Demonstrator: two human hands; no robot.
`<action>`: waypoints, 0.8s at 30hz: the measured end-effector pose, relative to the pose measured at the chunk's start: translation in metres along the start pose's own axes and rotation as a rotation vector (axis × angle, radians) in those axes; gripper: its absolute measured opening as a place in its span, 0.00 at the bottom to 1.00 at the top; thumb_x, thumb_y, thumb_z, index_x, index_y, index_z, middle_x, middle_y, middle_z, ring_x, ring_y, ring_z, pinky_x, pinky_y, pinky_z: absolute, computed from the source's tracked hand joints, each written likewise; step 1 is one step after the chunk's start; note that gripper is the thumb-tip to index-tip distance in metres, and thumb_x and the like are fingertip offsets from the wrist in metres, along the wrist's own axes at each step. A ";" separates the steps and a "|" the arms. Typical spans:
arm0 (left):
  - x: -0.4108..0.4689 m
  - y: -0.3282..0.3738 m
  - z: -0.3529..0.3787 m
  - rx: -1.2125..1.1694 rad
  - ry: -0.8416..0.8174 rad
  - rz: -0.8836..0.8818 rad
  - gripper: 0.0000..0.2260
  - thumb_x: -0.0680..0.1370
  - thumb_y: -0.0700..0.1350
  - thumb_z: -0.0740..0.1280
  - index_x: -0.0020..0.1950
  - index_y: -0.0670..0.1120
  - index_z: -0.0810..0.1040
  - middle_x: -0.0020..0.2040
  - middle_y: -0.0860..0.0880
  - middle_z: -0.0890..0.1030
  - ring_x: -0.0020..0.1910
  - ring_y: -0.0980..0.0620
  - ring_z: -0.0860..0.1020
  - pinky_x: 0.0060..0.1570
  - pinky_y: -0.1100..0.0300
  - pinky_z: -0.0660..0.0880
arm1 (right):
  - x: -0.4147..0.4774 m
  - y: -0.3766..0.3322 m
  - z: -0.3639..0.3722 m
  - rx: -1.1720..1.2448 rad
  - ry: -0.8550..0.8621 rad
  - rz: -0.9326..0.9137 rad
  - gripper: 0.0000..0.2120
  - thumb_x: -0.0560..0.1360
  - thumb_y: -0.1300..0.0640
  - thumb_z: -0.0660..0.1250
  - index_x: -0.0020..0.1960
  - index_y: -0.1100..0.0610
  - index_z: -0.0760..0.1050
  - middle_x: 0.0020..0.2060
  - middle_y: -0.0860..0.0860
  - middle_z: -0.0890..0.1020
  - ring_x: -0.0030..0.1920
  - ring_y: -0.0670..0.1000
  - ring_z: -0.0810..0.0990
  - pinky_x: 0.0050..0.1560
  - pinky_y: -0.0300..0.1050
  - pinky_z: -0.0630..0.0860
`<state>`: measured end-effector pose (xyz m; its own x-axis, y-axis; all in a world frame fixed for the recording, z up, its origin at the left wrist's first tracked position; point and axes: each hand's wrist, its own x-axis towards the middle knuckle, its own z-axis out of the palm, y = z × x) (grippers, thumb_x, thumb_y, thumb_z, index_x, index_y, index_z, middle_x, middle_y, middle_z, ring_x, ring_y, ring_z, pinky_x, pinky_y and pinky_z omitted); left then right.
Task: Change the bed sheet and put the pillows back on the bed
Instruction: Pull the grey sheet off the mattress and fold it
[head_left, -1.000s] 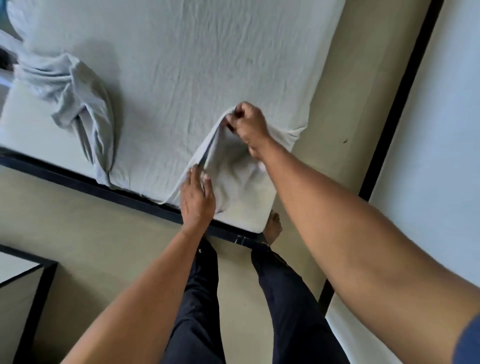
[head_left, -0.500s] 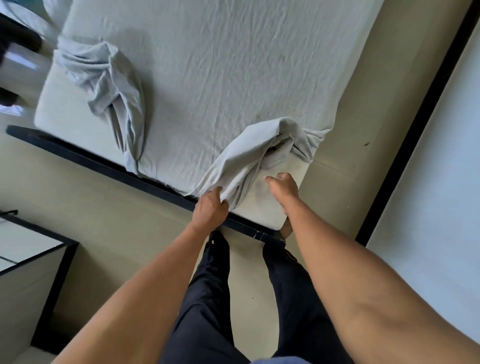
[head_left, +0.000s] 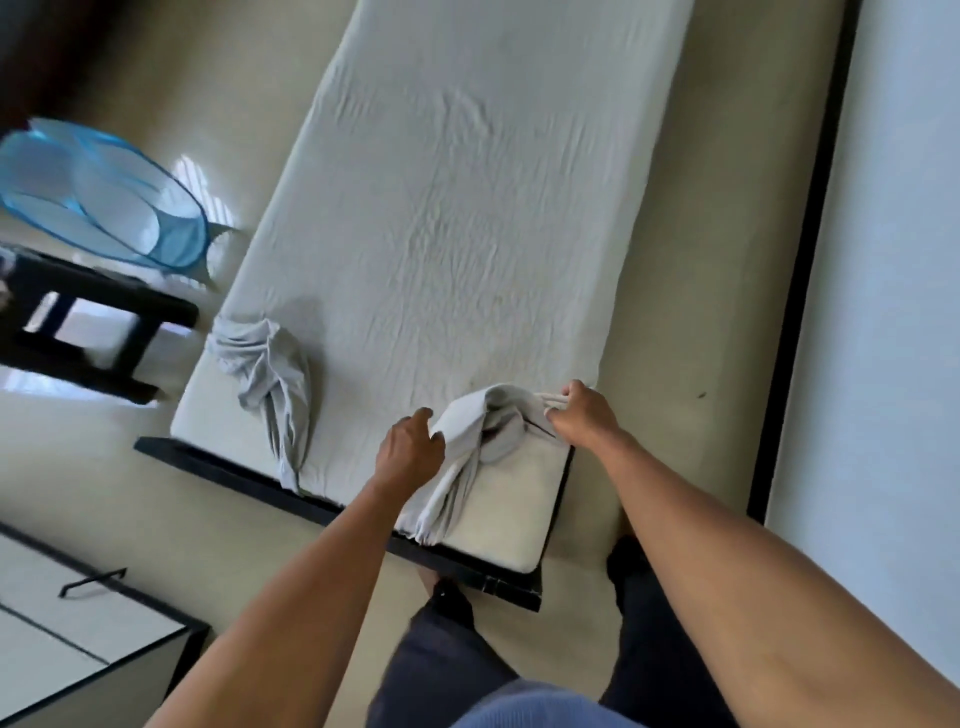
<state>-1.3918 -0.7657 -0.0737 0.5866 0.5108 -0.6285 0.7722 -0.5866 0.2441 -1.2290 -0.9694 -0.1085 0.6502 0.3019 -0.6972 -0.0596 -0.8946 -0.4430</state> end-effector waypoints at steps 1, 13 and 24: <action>0.001 0.021 0.003 0.020 -0.008 0.002 0.23 0.81 0.48 0.64 0.76 0.45 0.69 0.69 0.40 0.76 0.68 0.39 0.74 0.64 0.50 0.72 | 0.005 0.012 -0.017 -0.011 -0.013 0.006 0.24 0.77 0.49 0.69 0.68 0.62 0.72 0.65 0.62 0.79 0.65 0.61 0.78 0.62 0.48 0.74; 0.045 0.319 -0.034 0.003 0.020 0.231 0.22 0.82 0.51 0.64 0.75 0.47 0.69 0.67 0.41 0.77 0.65 0.40 0.76 0.62 0.51 0.73 | 0.043 0.054 -0.280 -0.150 0.006 -0.098 0.27 0.79 0.51 0.67 0.74 0.60 0.67 0.70 0.59 0.76 0.70 0.59 0.74 0.66 0.48 0.72; 0.168 0.435 -0.111 -0.028 0.071 0.295 0.22 0.82 0.52 0.63 0.75 0.47 0.68 0.61 0.43 0.79 0.60 0.42 0.78 0.57 0.48 0.77 | 0.146 -0.023 -0.435 -0.356 0.085 -0.220 0.30 0.80 0.49 0.66 0.78 0.58 0.63 0.73 0.58 0.72 0.73 0.57 0.71 0.70 0.50 0.70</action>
<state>-0.9302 -0.8658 0.0087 0.8015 0.3639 -0.4745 0.5716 -0.6993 0.4292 -0.8033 -1.0480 0.0447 0.6791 0.4834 -0.5524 0.3432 -0.8743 -0.3433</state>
